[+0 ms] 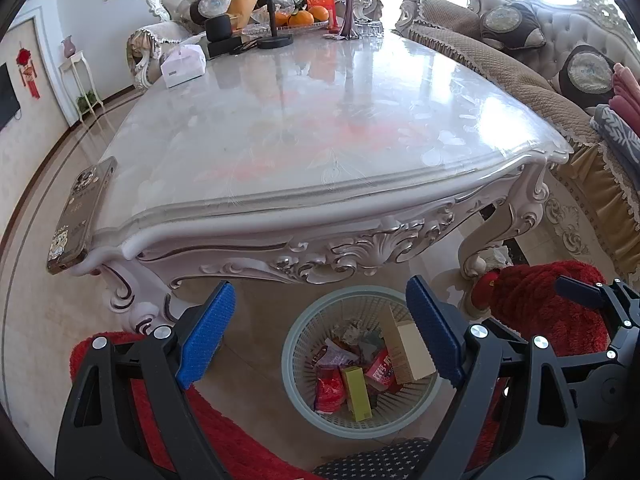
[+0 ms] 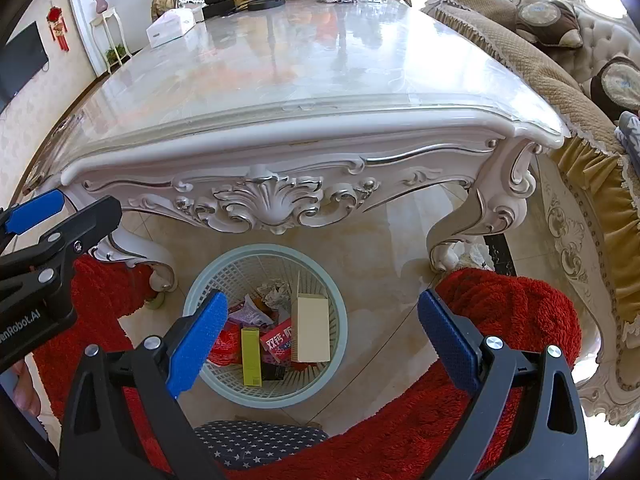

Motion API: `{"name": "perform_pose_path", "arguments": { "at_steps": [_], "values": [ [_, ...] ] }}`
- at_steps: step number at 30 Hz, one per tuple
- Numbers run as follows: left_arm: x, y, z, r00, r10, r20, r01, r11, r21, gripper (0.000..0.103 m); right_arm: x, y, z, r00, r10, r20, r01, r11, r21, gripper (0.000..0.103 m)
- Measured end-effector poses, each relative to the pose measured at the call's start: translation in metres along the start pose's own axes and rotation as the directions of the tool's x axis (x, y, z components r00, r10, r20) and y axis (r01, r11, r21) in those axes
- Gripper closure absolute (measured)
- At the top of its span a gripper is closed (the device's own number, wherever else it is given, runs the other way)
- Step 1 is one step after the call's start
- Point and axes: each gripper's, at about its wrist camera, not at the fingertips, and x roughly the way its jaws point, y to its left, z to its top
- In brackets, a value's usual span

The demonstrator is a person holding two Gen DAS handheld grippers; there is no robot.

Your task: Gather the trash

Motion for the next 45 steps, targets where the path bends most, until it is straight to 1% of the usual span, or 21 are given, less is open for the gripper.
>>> {"name": "perform_pose_path", "arguments": {
  "at_steps": [31,33,38,41,43,45],
  "values": [
    [0.0009,0.0006,0.003,1.0,0.0,0.001,0.0,1.0,0.004,0.018,0.0008,0.0009,0.0022,1.0,-0.01,0.006,0.01,1.0,-0.001,0.011],
    [0.0011,0.0004,0.0029,1.0,0.006,0.001,-0.006,1.0,0.005,0.018,0.0012,0.0004,0.0025,1.0,-0.01,0.005,0.01,1.0,0.0,0.011],
    [0.0037,-0.0005,0.0039,0.999,0.046,-0.005,-0.046,0.999,0.014,0.018,0.0018,0.0003,0.0025,1.0,-0.01,0.004,0.01,1.0,0.001,0.011],
    [0.0036,0.0033,0.0031,0.999,0.032,-0.003,-0.032,0.999,-0.009,0.018,0.0026,0.0,0.0025,1.0,-0.01,0.003,0.01,1.0,0.003,0.011],
    [0.0045,0.0047,0.003,0.999,0.032,-0.008,-0.032,0.999,-0.008,0.018,0.0034,0.0006,0.0015,1.0,-0.012,0.002,0.012,1.0,0.004,0.011],
    [0.0056,0.0049,0.0029,1.0,0.016,-0.018,-0.016,1.0,-0.01,0.018,0.0046,0.0008,0.0009,1.0,-0.013,0.0,0.013,1.0,0.009,0.011]
  ]
}}
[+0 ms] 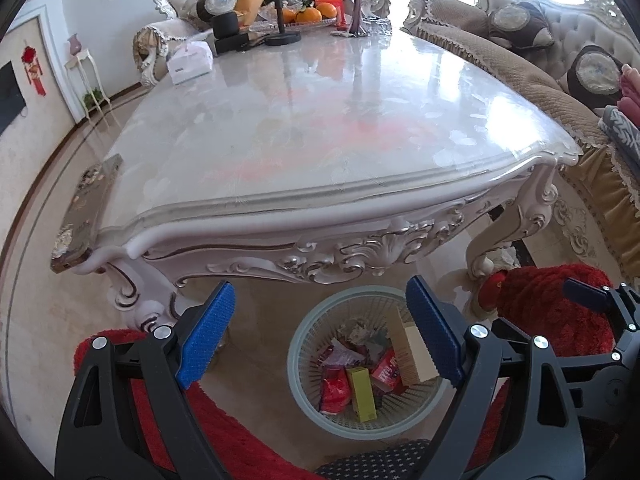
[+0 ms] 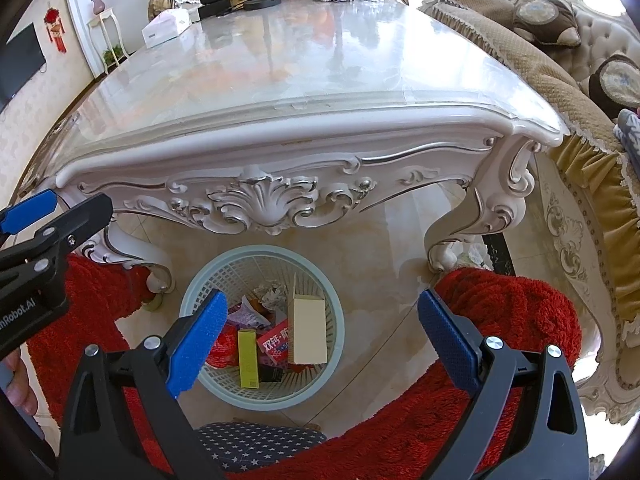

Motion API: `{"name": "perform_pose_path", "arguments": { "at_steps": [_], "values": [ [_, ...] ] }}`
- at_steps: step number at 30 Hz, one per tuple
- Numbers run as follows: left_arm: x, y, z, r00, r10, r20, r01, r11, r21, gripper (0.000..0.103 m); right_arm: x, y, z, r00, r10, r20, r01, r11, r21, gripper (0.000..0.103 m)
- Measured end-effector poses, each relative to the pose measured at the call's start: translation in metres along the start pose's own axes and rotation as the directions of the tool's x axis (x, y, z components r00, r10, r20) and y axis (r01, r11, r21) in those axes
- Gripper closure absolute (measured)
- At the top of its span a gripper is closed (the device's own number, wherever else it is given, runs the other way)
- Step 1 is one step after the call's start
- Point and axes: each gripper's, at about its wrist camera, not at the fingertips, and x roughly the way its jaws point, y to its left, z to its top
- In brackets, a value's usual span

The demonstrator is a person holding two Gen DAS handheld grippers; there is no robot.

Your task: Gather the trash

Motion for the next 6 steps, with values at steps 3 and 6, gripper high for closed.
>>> {"name": "perform_pose_path", "arguments": {
  "at_steps": [3,6],
  "values": [
    [0.0026,0.0036,0.0005,0.999,-0.027,-0.019,0.026,0.999,-0.026,0.018,-0.0002,0.0005,-0.0003,1.0,-0.003,0.003,0.003,1.0,0.004,0.011],
    [0.0028,0.0049,0.0003,1.0,-0.016,-0.016,0.016,0.999,-0.028,0.018,-0.0006,-0.0004,0.0001,1.0,-0.001,0.006,0.001,1.0,0.01,0.011]
  ]
}}
